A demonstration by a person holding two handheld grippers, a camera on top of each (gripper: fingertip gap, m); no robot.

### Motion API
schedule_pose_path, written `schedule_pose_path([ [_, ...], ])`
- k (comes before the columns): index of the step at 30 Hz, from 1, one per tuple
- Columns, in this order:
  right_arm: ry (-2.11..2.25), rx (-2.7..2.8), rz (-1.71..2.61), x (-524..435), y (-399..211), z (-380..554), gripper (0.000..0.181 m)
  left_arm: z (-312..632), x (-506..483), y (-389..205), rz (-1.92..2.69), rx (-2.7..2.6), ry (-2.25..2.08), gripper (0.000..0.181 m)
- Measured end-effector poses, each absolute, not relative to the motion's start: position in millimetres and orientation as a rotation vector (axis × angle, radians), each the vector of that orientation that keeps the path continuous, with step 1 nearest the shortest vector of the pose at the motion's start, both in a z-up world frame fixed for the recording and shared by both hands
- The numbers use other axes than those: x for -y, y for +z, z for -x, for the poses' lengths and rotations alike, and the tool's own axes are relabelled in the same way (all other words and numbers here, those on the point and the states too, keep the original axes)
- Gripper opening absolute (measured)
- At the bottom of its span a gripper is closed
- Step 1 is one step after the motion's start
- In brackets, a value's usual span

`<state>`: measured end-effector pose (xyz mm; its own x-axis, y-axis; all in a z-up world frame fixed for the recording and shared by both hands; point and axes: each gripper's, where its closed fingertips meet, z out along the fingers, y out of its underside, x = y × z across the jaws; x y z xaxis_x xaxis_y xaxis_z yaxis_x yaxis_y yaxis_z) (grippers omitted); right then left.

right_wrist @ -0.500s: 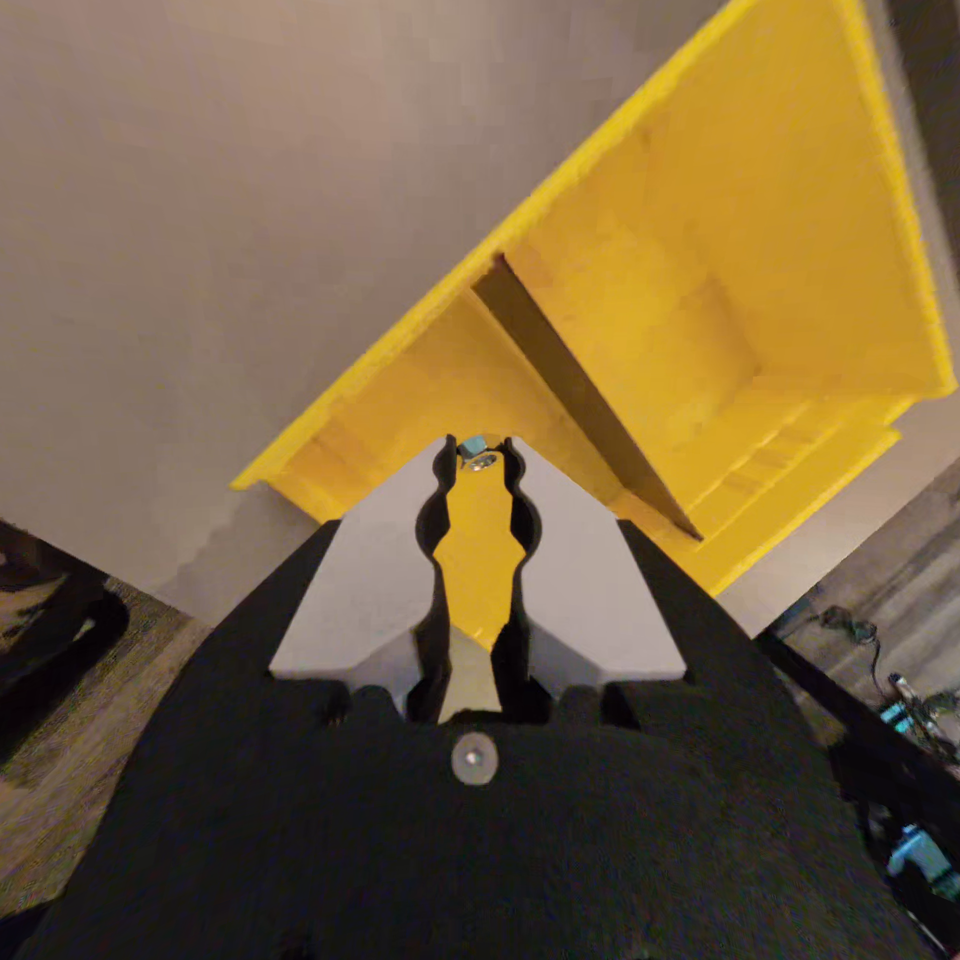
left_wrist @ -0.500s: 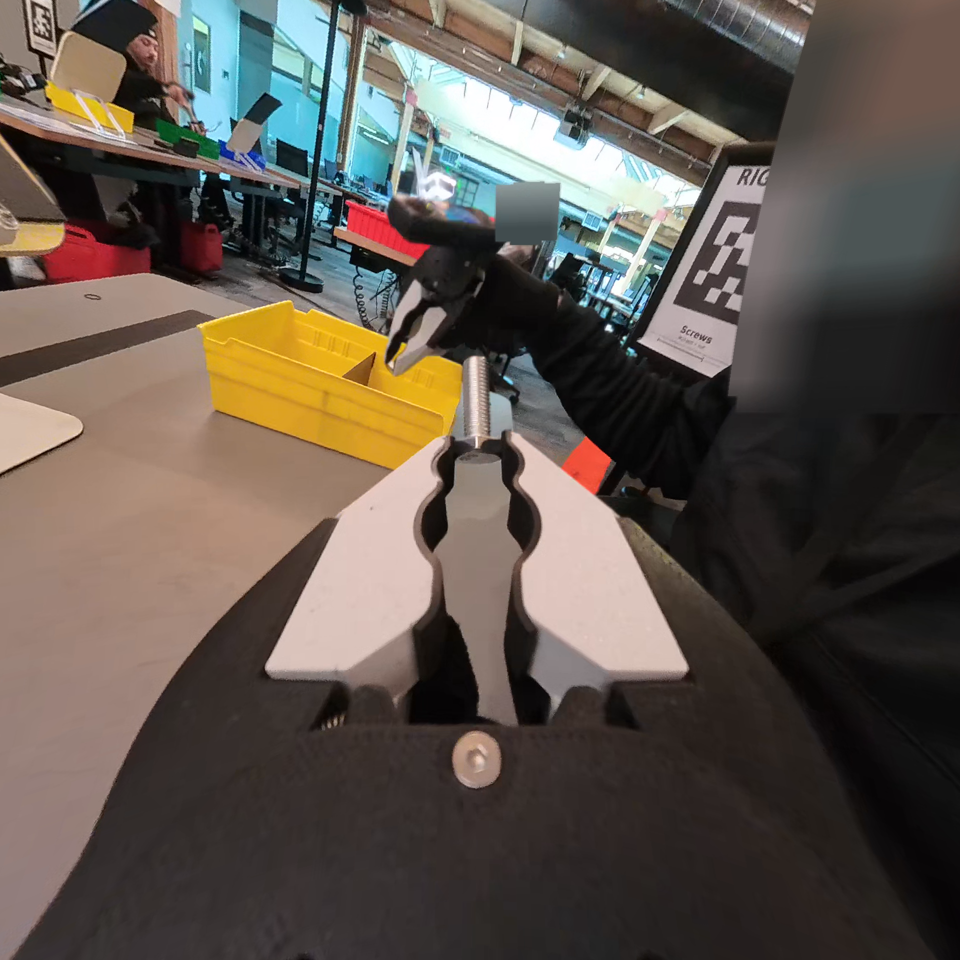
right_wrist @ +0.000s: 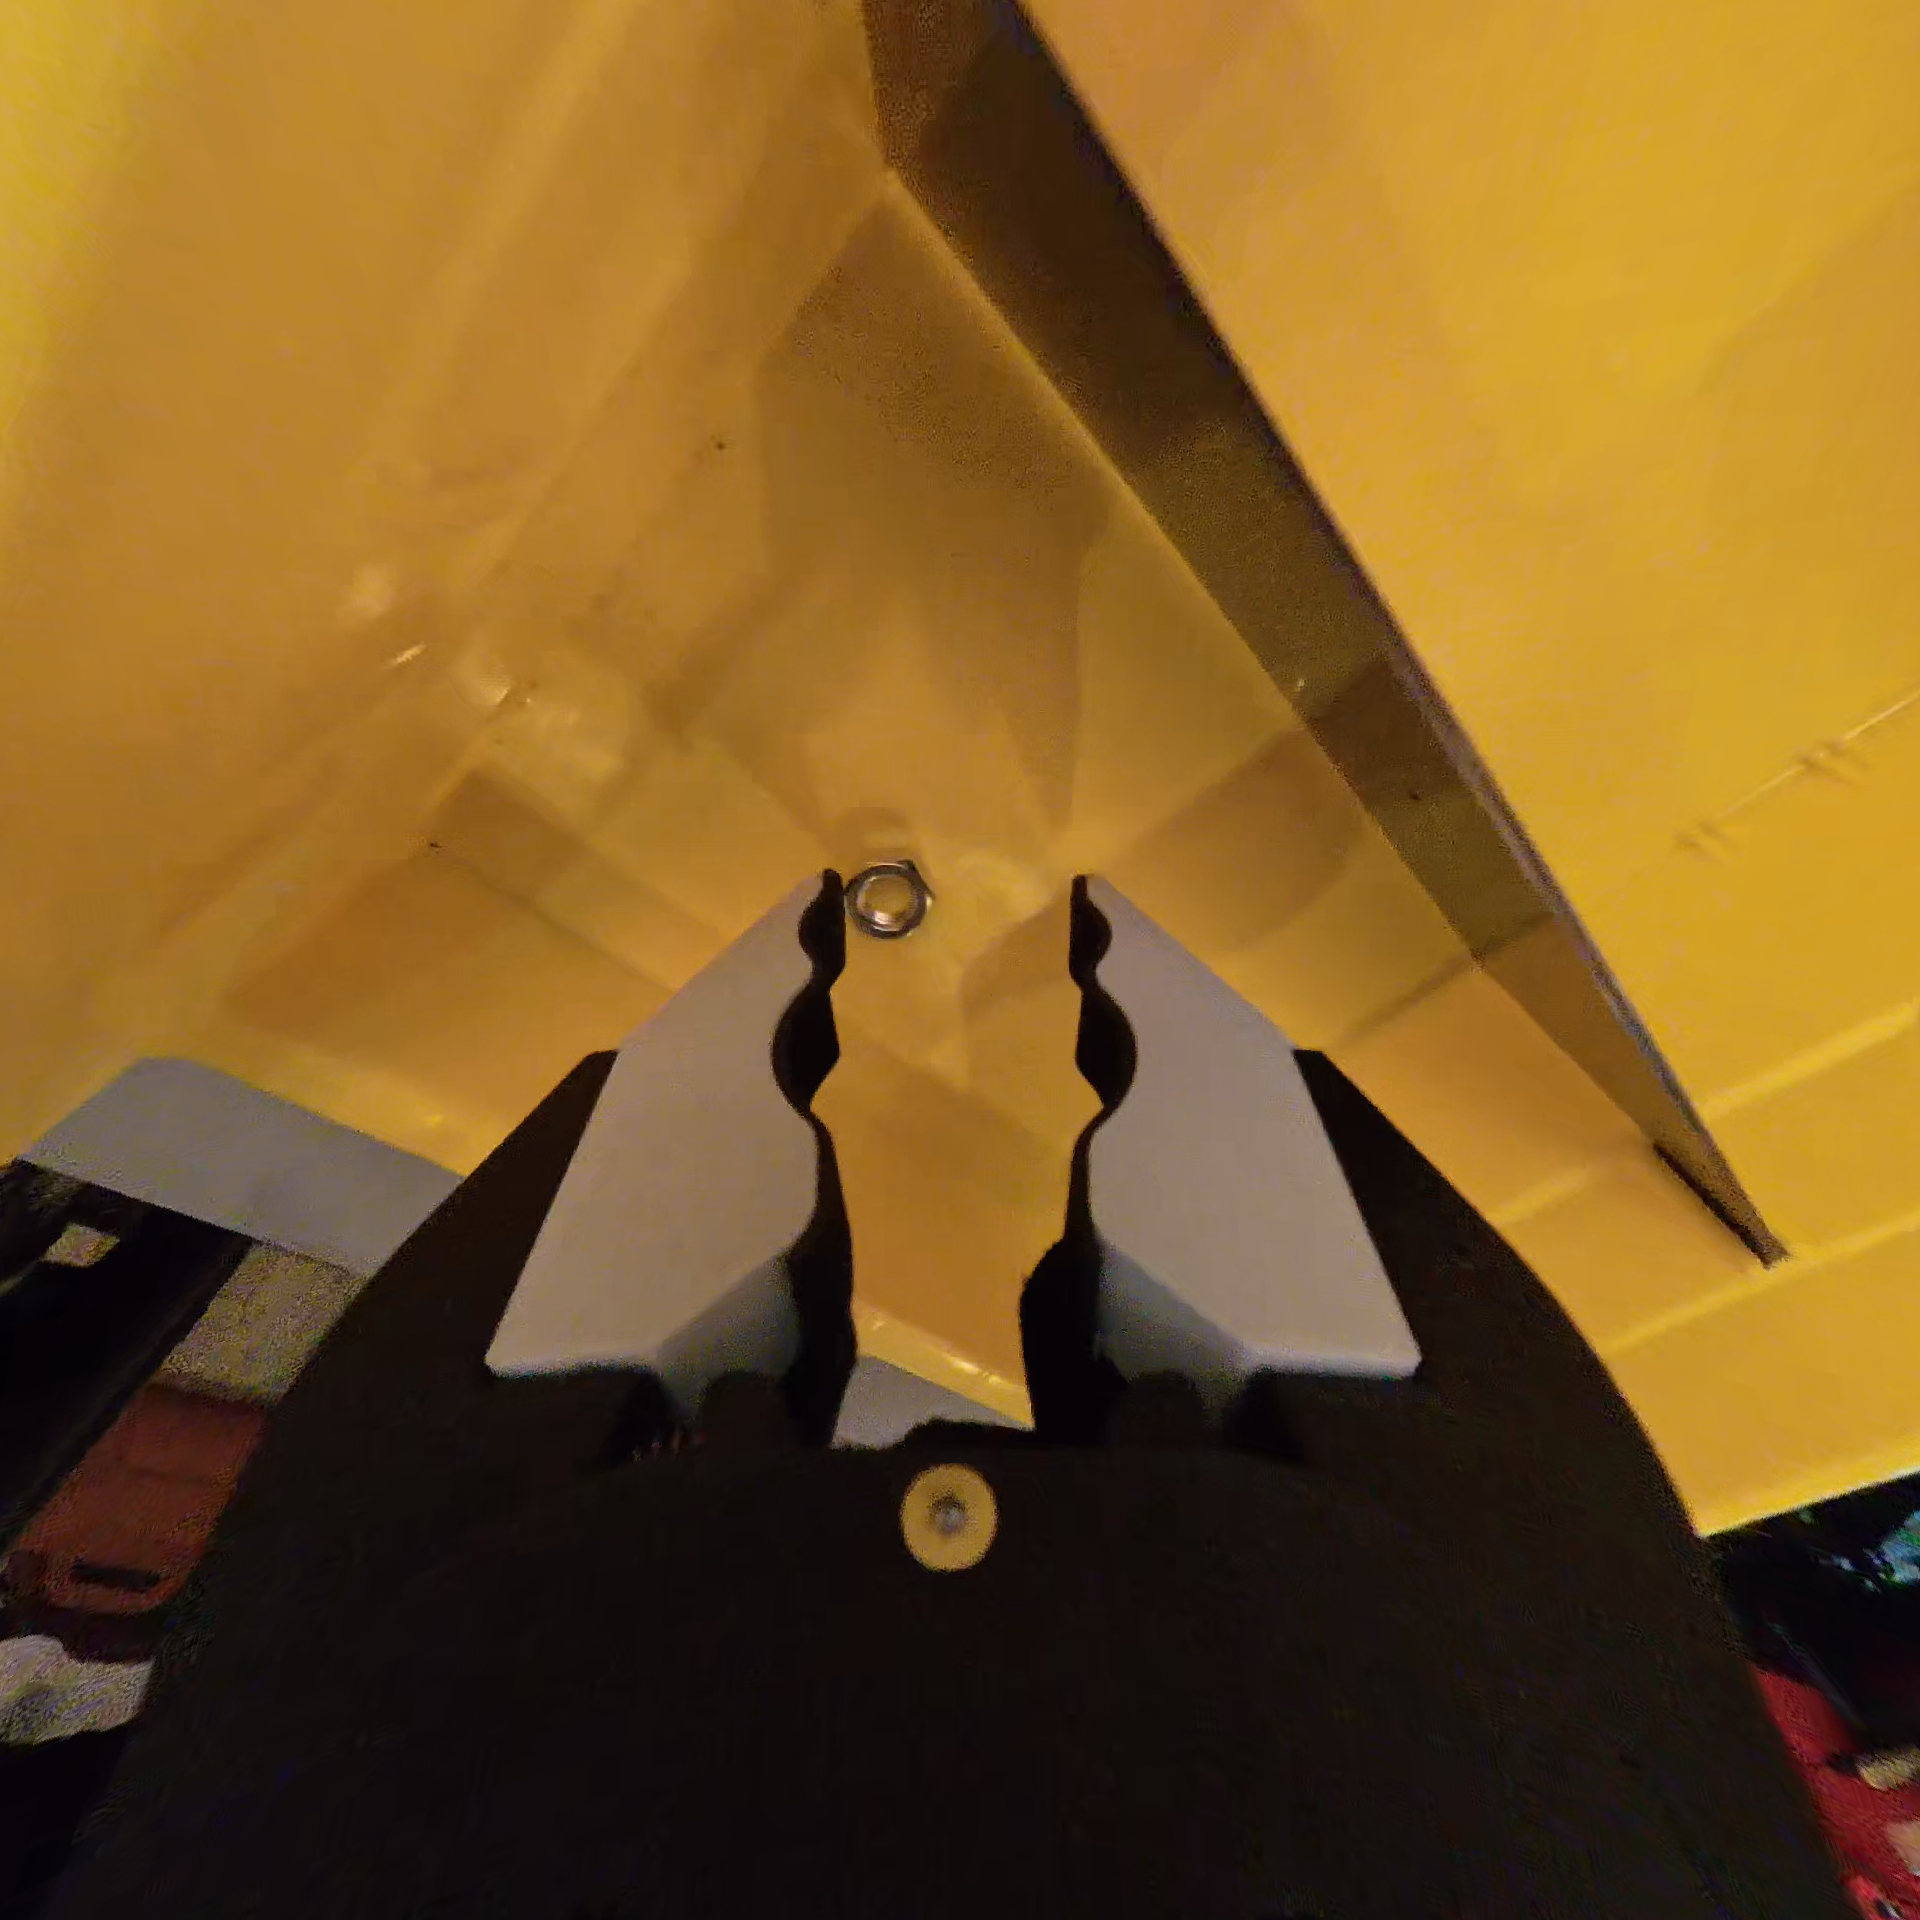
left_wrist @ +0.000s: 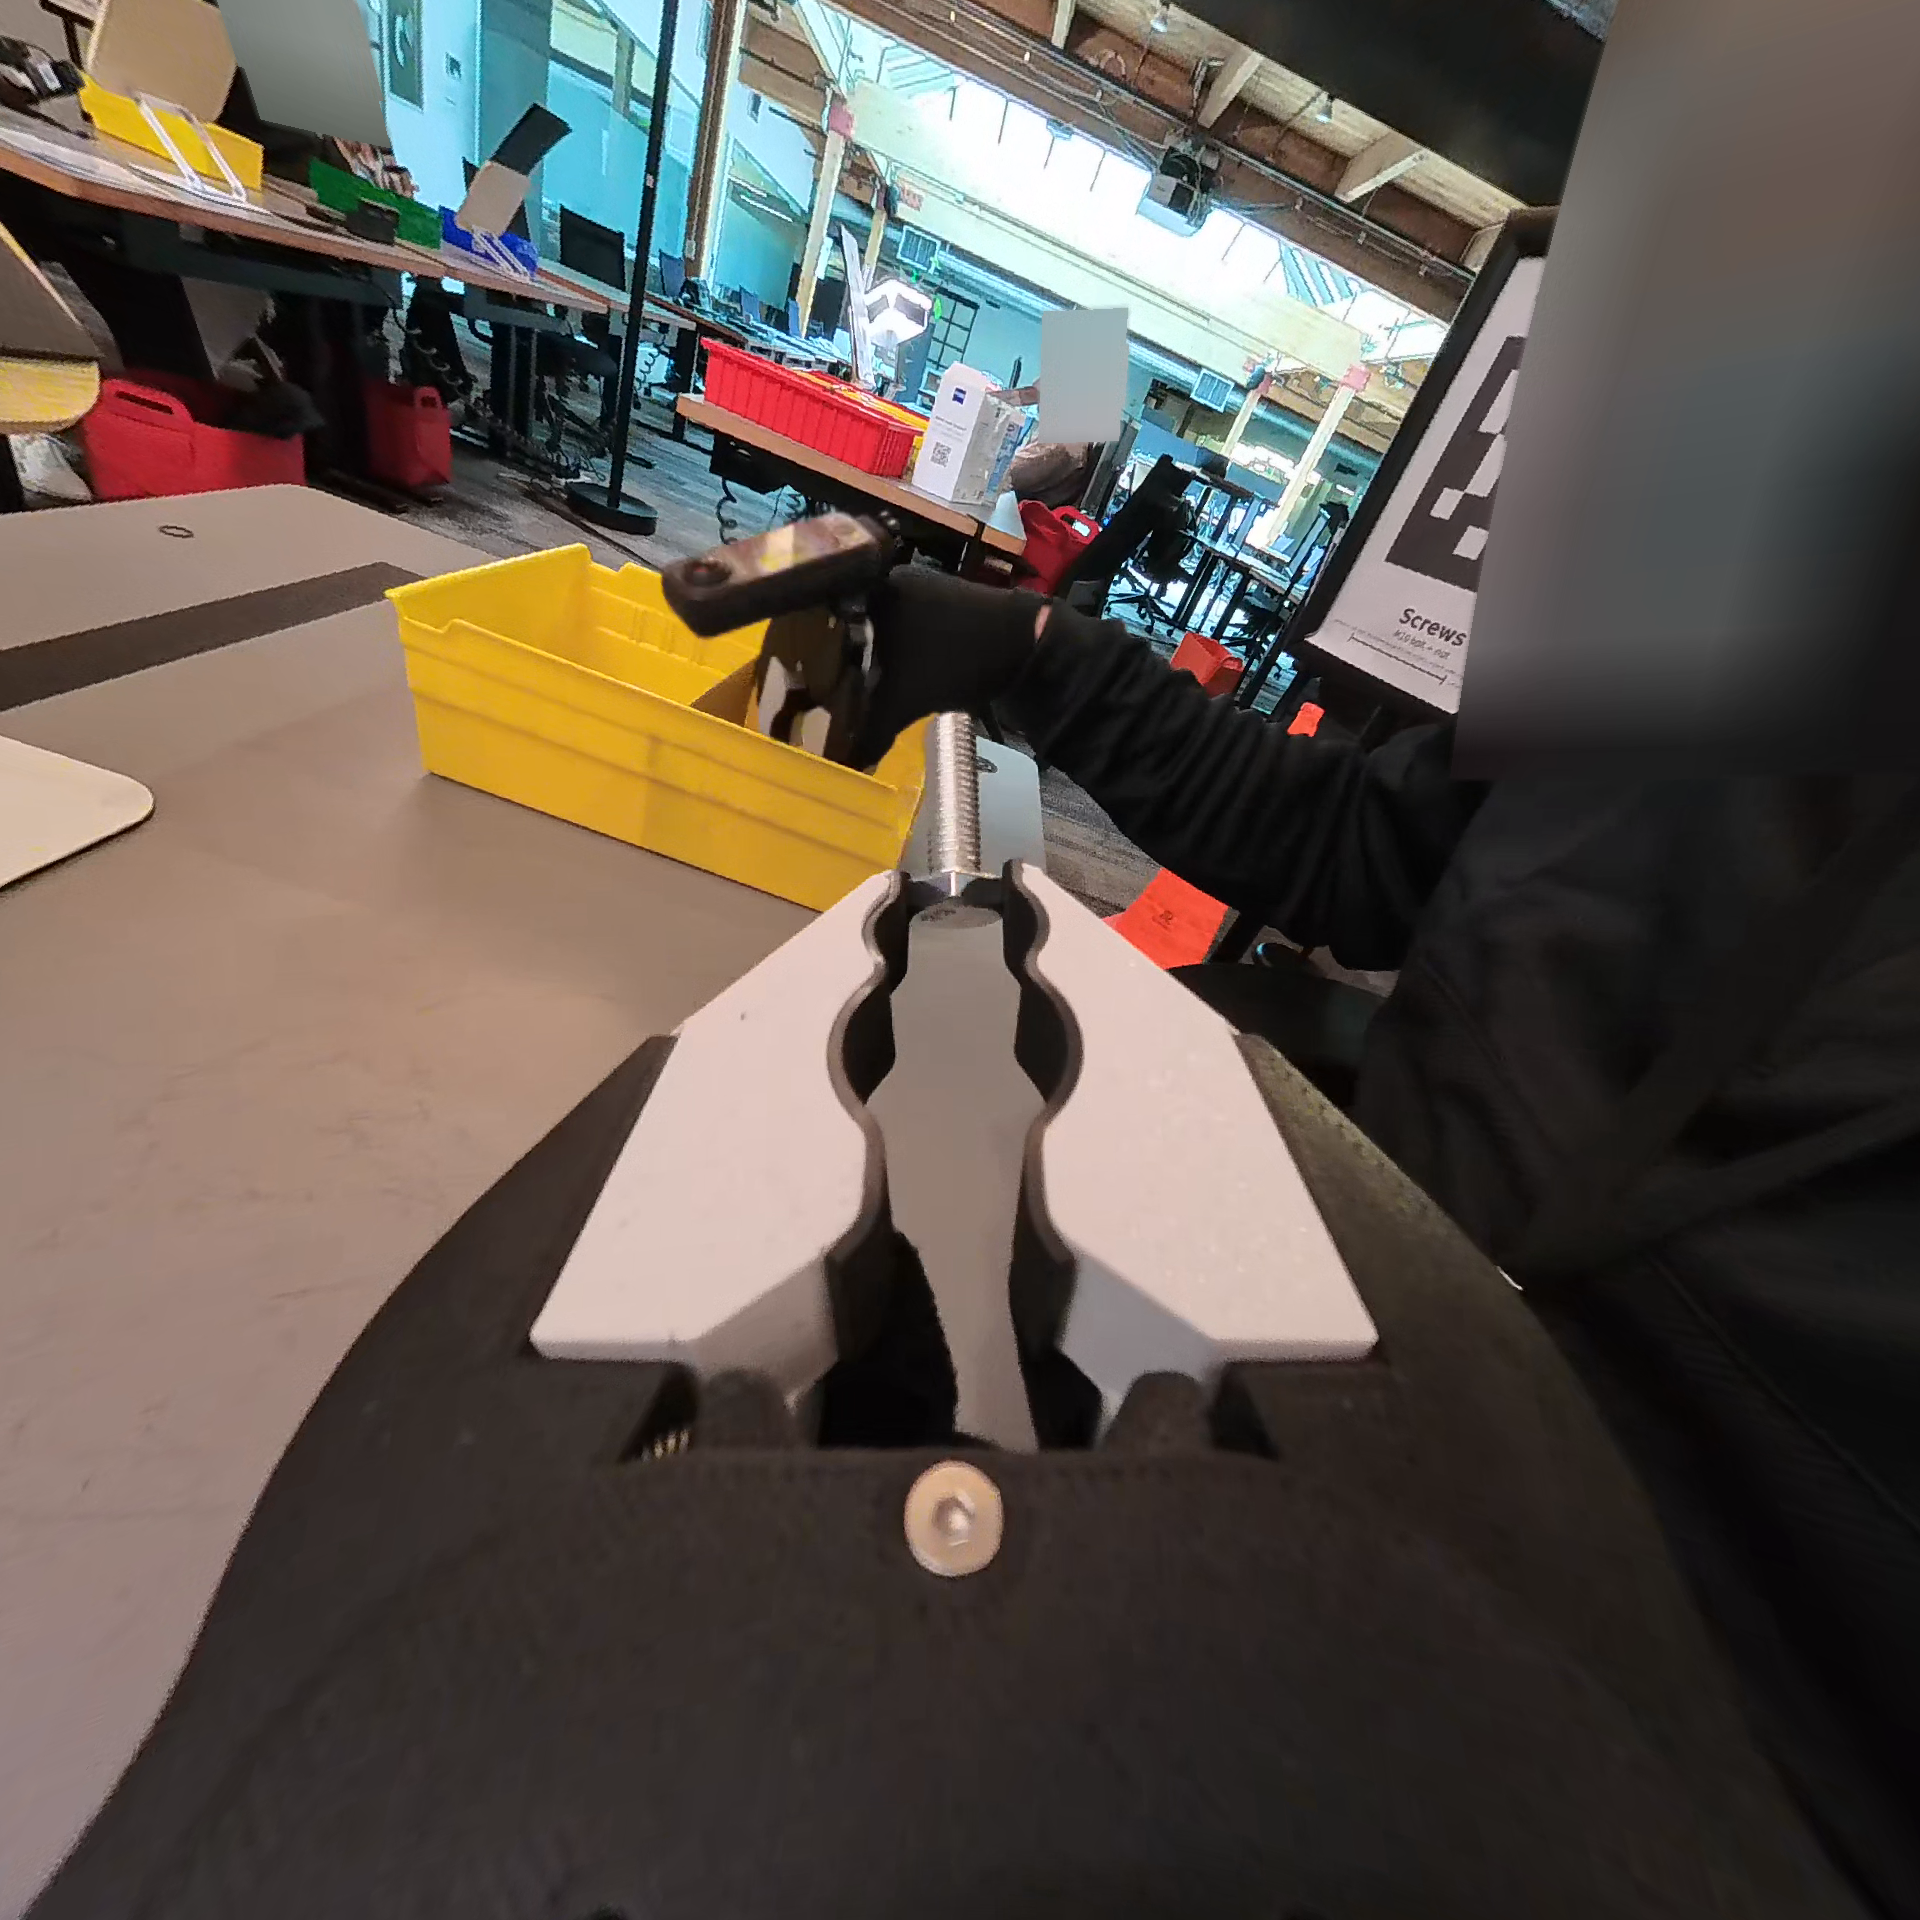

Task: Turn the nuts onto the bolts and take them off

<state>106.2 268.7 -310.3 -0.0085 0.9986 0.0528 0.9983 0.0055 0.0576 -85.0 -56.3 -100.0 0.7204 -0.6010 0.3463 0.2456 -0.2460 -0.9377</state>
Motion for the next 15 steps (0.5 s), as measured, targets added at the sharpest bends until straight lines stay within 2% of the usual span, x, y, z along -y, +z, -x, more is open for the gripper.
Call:
schedule_pose_path([
  [5, 0.039, -2.360, -2.388, -271.7, -250.3, -84.2, 0.036, 86.0, 55.7, -99.9, 1.630, -0.284, -0.810, 0.016],
  [8, -0.494, -2.674, -2.392, -222.7, -169.6, -32.2, 0.030, 82.7, 56.3, -97.1, 1.603, -0.288, -0.843, 0.016],
  [12, -1.495, -2.945, -1.791, -86.4, -82.0, 27.9, 0.033, 76.9, 56.8, -87.1, 1.520, -0.280, -0.922, 0.015],
  [15, -1.956, -2.864, -1.383, -1.7, -59.0, 53.9, 0.029, 72.5, 59.4, -78.6, 1.445, -0.268, -0.990, 0.015],
])
